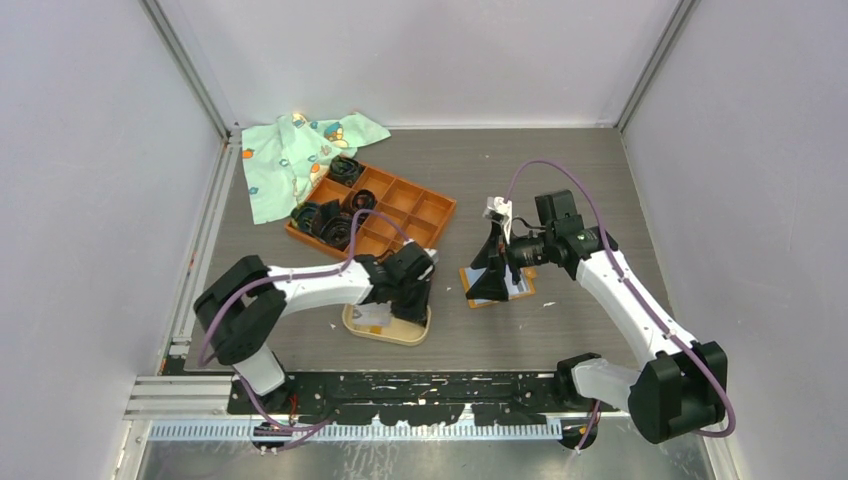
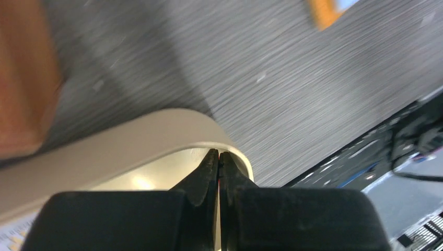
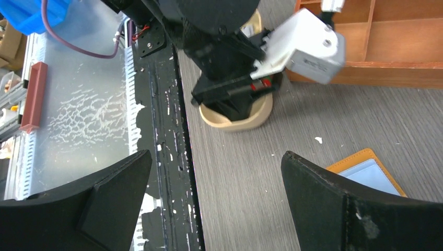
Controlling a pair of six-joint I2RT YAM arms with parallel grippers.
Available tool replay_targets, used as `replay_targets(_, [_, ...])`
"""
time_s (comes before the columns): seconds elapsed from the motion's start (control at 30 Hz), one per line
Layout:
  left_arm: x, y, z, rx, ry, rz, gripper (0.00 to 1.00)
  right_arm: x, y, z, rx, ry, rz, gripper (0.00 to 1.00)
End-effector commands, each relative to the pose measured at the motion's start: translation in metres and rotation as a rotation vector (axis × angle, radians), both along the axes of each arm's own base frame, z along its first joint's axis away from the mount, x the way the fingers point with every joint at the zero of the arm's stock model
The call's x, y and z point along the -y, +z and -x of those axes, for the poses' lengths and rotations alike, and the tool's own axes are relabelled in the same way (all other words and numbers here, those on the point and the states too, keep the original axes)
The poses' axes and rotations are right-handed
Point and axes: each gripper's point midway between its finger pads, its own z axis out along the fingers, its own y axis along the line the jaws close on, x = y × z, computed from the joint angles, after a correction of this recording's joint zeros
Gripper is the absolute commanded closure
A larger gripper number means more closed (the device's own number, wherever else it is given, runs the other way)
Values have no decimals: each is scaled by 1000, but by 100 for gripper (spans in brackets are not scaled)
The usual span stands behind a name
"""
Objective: Put the credit cards into the card holder
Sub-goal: Move the storage box to the center of the board.
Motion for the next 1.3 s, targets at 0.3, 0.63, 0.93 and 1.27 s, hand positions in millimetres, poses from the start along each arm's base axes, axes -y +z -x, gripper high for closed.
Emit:
replay_targets(0.3, [167,66,-57,61,-43,534,93,18,5,0,65,-32,18,1])
replay_targets(0.63, [122,128,-75,281,-88,596,77,41,37,2,4,-114,-152,1])
replay_targets(0.93, [2,116,-47,451,-51,336,68,22,-25,-11,-262,-240,37,17])
replay_targets(1.27, [-18,69,-16,242,287,515,49,-20,-94,-29,-660,-496,66,43])
